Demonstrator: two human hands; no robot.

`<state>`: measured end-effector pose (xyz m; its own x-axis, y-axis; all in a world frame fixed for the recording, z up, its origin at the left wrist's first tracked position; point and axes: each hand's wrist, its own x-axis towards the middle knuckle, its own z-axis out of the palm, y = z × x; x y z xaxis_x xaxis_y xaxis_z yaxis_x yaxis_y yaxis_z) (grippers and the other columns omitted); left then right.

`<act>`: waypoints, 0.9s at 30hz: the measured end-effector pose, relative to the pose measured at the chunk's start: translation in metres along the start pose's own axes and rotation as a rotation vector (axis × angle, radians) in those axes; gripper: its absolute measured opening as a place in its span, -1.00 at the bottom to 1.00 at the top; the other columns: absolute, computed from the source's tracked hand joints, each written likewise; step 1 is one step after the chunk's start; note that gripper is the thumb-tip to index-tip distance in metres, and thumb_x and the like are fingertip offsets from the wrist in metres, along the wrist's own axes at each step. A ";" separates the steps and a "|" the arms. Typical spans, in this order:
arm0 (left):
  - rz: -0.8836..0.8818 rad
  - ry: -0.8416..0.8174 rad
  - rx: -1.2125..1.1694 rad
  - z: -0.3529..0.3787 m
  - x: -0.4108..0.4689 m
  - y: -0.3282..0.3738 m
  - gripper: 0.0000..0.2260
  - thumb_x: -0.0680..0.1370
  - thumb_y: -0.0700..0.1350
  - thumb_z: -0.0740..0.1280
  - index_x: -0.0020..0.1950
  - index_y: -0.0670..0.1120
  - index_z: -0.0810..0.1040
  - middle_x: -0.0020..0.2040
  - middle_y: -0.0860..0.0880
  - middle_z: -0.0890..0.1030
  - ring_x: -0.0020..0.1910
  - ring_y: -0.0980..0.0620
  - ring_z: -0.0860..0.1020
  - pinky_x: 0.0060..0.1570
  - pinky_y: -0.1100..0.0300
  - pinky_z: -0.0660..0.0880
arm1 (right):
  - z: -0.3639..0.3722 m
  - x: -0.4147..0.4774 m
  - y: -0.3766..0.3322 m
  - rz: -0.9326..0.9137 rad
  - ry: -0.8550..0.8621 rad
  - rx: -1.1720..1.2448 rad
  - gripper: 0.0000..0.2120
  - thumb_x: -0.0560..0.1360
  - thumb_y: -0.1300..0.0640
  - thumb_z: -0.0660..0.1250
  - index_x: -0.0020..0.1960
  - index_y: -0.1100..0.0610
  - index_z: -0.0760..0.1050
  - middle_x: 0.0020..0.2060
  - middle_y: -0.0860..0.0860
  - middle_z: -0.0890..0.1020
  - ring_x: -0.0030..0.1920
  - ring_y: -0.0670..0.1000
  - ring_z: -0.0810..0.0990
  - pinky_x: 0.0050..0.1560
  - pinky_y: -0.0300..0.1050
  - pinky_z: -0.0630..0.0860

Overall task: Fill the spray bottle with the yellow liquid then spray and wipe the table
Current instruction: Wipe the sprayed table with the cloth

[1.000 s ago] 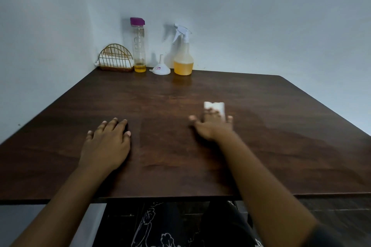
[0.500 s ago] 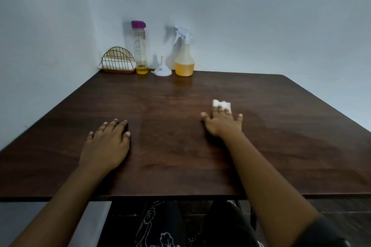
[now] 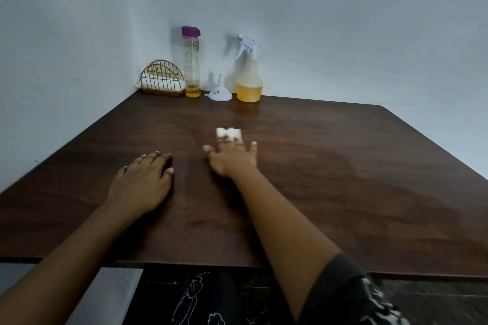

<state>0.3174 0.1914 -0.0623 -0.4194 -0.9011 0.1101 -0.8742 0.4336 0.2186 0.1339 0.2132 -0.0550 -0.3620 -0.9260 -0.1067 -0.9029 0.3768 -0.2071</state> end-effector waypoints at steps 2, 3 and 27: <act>0.010 -0.022 0.002 0.000 0.010 0.000 -0.56 0.61 0.10 0.01 0.50 0.10 0.16 0.54 0.02 0.15 0.52 0.00 0.10 0.46 -0.04 0.10 | -0.010 0.000 0.052 0.153 0.040 0.007 -0.36 0.58 -0.25 -0.20 0.55 0.04 -0.19 0.54 0.02 -0.14 0.54 0.02 -0.20 0.43 0.27 -0.33; 0.016 -0.035 0.010 0.000 0.016 -0.001 -0.55 0.61 0.11 0.01 0.50 0.10 0.16 0.55 0.02 0.15 0.52 -0.01 0.10 0.46 -0.06 0.10 | -0.016 -0.002 0.080 0.240 0.051 0.012 -0.35 0.58 -0.26 -0.20 0.55 0.04 -0.20 0.54 0.02 -0.14 0.54 0.03 -0.20 0.43 0.27 -0.33; -0.131 0.009 0.007 0.004 0.045 -0.015 -0.55 0.63 0.08 -0.06 0.53 0.06 0.09 0.56 0.00 0.08 0.54 -0.03 0.02 0.45 -0.14 0.00 | -0.034 0.039 0.119 0.432 0.038 0.037 -0.35 0.58 -0.25 -0.22 0.55 0.08 -0.17 0.55 0.02 -0.13 0.54 0.04 -0.20 0.42 0.27 -0.31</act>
<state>0.3102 0.1441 -0.0649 -0.2997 -0.9498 0.0899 -0.9229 0.3125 0.2248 0.0047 0.2206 -0.0503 -0.7135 -0.6833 -0.1552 -0.6582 0.7295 -0.1860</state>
